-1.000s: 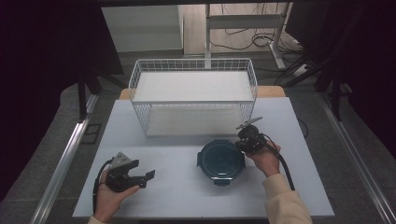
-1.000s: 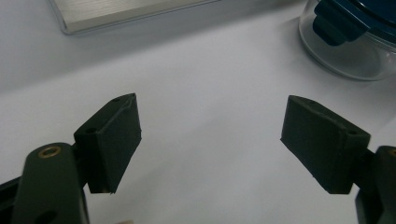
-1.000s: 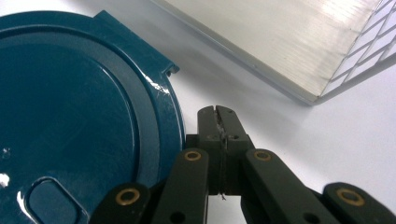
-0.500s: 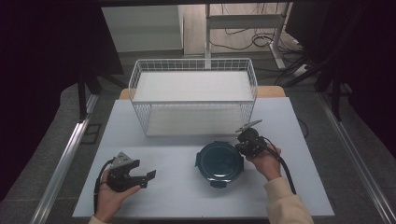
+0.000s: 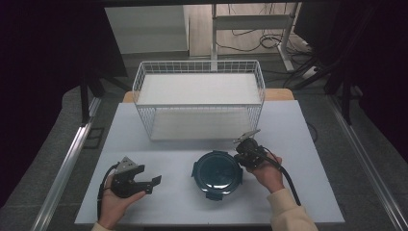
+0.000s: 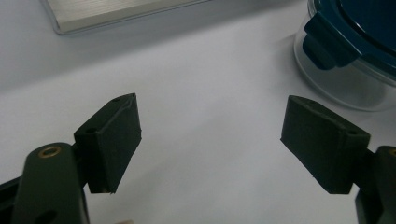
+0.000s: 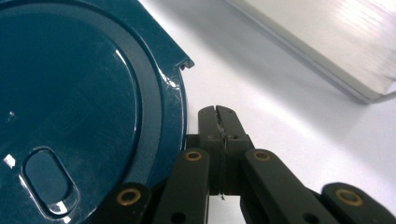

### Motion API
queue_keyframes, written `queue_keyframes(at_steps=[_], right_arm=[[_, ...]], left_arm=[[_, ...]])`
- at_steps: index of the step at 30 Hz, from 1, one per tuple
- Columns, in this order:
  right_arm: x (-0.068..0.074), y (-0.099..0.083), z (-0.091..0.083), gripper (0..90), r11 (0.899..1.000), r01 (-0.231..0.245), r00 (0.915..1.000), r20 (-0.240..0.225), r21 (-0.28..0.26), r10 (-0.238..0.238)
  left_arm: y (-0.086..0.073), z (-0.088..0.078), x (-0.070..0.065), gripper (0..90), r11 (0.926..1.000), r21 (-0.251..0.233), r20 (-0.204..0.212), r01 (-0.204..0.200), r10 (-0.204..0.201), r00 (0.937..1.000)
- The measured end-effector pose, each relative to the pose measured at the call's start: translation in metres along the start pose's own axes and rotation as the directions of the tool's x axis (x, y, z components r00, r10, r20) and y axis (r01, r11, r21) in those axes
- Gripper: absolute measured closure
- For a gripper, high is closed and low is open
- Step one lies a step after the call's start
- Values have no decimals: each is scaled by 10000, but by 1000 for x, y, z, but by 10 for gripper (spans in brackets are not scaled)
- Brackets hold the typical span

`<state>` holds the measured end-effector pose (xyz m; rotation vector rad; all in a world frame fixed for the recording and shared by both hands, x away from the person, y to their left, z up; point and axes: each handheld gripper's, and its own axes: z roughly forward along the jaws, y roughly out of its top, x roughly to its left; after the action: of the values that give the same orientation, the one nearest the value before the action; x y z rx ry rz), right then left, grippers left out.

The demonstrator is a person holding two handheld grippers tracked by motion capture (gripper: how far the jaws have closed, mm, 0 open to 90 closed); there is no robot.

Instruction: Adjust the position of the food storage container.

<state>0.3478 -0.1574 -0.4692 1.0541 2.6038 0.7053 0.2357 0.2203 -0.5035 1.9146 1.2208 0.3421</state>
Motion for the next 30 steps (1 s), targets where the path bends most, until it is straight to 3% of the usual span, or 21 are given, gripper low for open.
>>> queue_keyframes(at_steps=[17,30], right_arm=[[21,4,4,900,9995,322,9986,-414,-70,-324],[26,5,7,900,9988,426,9971,-623,-238,-440]], left_arm=[[0,1,-1,191,10000,9,22,-12,12,10000],[0,3,-2,192,10000,76,34,-45,45,10000]])
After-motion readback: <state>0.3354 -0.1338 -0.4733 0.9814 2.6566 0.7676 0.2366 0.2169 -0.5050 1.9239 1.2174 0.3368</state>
